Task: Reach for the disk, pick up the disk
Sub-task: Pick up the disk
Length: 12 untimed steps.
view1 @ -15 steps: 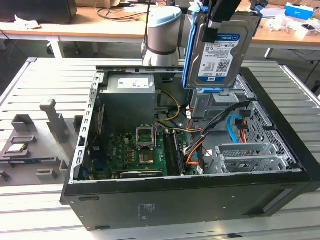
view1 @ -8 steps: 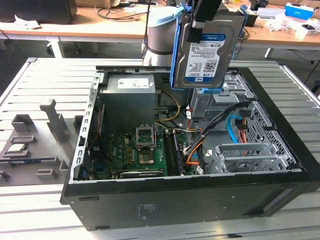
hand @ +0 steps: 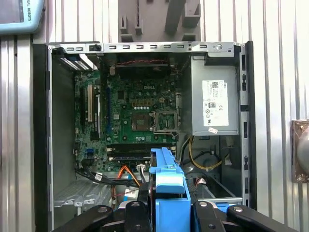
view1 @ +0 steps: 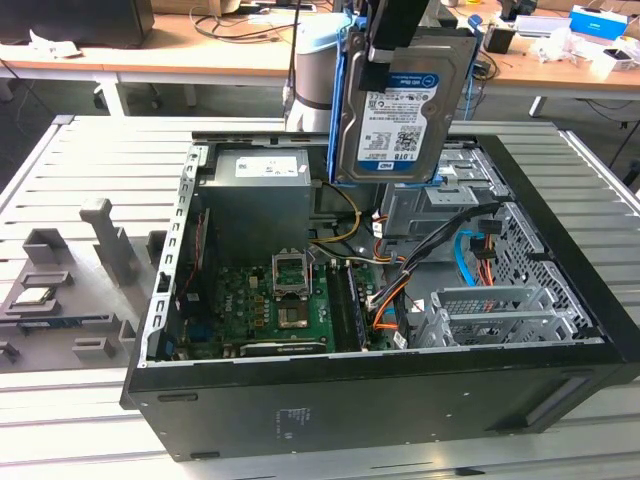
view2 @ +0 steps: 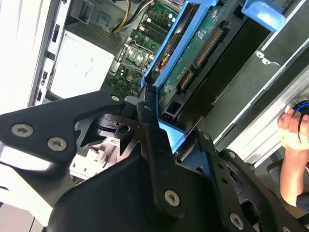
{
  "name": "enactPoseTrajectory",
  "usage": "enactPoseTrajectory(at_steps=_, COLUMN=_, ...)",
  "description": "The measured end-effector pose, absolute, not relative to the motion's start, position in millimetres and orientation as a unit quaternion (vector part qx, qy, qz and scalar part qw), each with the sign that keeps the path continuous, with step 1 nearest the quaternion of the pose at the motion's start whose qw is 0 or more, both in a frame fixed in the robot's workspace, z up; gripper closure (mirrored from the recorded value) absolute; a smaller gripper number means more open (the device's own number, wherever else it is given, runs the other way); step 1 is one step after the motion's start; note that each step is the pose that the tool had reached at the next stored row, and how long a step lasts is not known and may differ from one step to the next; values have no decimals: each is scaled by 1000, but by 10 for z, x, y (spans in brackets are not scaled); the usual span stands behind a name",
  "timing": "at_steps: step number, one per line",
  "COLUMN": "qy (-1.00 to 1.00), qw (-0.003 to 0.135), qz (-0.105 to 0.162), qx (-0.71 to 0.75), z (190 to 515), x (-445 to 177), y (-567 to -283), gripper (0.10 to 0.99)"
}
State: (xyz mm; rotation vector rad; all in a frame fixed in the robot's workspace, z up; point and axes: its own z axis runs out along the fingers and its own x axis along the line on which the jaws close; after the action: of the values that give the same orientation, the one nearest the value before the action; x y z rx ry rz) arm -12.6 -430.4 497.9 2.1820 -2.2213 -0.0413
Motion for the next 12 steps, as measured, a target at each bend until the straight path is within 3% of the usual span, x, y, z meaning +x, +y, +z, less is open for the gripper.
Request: enactPoseTrajectory(at_steps=12, qy=-713, qw=14, qz=-13, qx=701, z=4968, x=-185, y=-4508, gripper=718)
